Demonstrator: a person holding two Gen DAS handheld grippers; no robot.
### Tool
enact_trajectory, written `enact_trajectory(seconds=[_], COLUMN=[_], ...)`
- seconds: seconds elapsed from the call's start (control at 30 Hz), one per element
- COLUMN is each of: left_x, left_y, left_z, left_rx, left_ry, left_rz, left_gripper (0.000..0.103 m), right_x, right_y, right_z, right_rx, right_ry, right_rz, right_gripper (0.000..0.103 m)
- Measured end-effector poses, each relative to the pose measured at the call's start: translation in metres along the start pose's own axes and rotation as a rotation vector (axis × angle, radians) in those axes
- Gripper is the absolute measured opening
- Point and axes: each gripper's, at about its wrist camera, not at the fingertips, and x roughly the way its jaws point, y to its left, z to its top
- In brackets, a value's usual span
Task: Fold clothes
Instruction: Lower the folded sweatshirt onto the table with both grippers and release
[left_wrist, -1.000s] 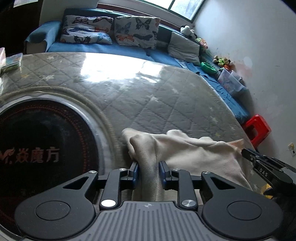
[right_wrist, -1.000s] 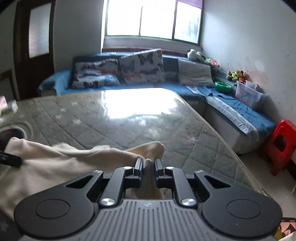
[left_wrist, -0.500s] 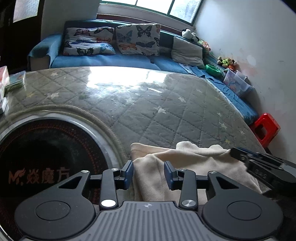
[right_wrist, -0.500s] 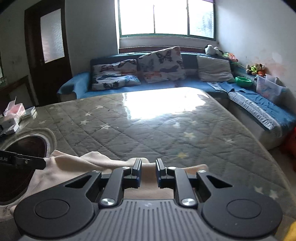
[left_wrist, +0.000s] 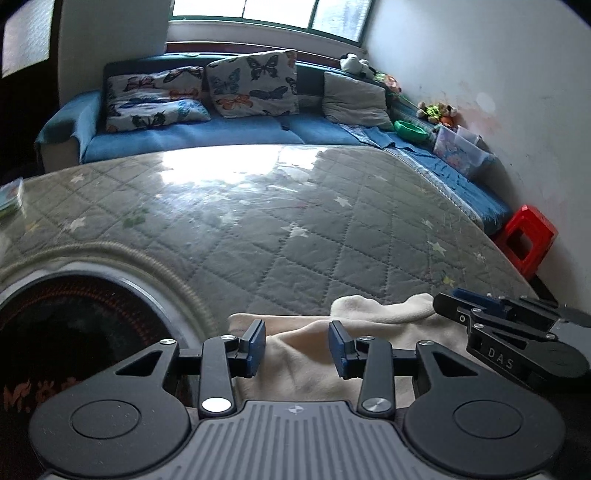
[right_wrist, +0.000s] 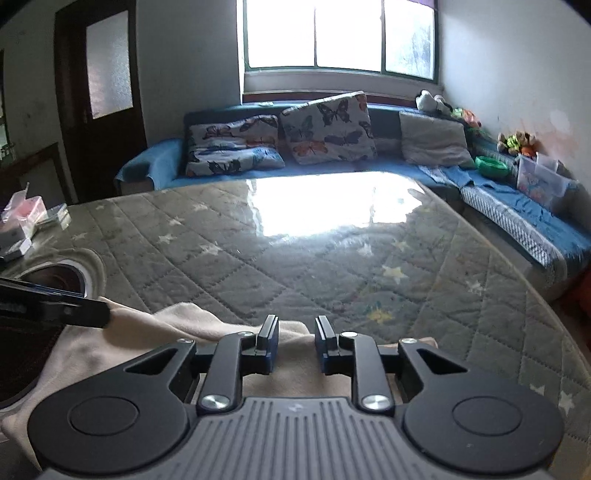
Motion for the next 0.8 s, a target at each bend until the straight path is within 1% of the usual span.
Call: enact_trajectory(seconds=[0.07,0.17,0.37,0.43,0.5,0.67,0.8], left_x=[0.005,0.013,0.023,0.023,0.021,0.016,0.007], left_y=[-0.003,-0.004,-0.004,-0.003,-0.003,-0.003,-0.001], left_z=[0.000,0.000,-0.002,-0.002,-0.002,-0.003,-0.006], left_rx=[0.017,0.025,0.043,0.041,0.039,0.034,0.031], left_ry=[0.002,0.012,0.020,0.019,0.017,0.013,0.008], left_rz=[0.009,0.018,0.035,0.032,0.032,0.032,0.030], left_gripper=[0.041,0.041,0.041,0.042,0.042,0.042,0.043], right_x=[-0.002,0.004,0.012,0.008,0.002,-0.012,-0.031], right_y=[0.004,0.008,0.011,0.012,0.014,0.021,0.024], right_z=[0.000,-0.001,-0.003,-0.003,-0.003,-0.005,-0.013], right_rx=[-0.014,-0.027,-0.038,-0.038,-0.038,-0.040,-0.013], right_ry=[-0.007,0.007,0.015,0.010,0.002,0.003,0.007], right_rz=[0.013,0.022,0.014,0.020,0.029,0.054,0.067], right_gripper=[0.022,0.022,0.023,0.024,0.029,0.030,0.032])
